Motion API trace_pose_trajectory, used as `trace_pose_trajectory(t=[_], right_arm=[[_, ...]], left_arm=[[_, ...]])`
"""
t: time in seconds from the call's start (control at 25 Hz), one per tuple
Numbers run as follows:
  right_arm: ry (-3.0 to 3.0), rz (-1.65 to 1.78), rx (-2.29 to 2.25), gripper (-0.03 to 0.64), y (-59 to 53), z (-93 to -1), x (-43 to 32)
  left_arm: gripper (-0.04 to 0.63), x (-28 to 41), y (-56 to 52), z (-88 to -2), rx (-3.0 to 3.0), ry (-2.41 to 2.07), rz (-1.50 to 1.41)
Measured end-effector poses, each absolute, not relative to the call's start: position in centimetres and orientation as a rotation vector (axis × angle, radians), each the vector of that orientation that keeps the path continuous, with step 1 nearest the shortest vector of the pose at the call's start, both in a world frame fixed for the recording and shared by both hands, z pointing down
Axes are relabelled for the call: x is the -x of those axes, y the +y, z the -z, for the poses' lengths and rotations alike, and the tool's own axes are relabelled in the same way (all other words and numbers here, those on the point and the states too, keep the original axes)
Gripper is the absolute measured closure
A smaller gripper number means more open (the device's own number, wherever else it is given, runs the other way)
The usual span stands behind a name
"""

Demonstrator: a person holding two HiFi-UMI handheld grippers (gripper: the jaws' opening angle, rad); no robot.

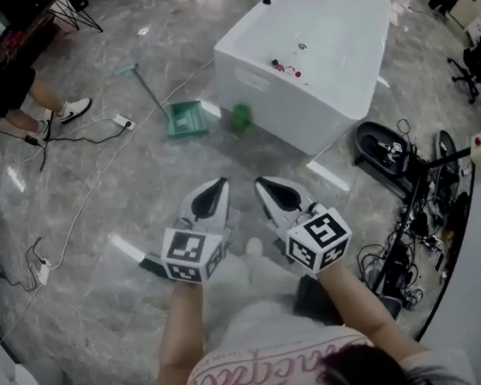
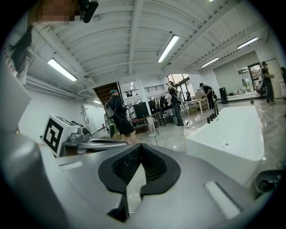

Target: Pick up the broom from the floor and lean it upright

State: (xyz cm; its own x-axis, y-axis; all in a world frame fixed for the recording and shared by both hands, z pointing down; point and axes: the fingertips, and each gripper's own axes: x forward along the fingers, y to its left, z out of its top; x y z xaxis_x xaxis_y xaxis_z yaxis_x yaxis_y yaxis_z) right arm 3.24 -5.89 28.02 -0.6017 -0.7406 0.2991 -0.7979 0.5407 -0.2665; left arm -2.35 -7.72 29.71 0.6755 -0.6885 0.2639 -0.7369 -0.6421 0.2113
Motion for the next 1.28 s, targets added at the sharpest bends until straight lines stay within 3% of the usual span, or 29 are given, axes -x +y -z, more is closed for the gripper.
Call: trace_pose_trajectory(t=[0.56,1.28], right_arm=[[-2.410,-0.705,-1.158,0.615,-10.5,-44.1,-0.6],[-2.127,-0.898,-1.143,0.615,-16.0,-69.8,-1.8]], left_arm=[[0.597,4.9,-13.2,-44.8,-2.465,-1.034,-0.528],[0.597,2.5,-18.3,-72.6,-2.263,-0.860,-0.829]])
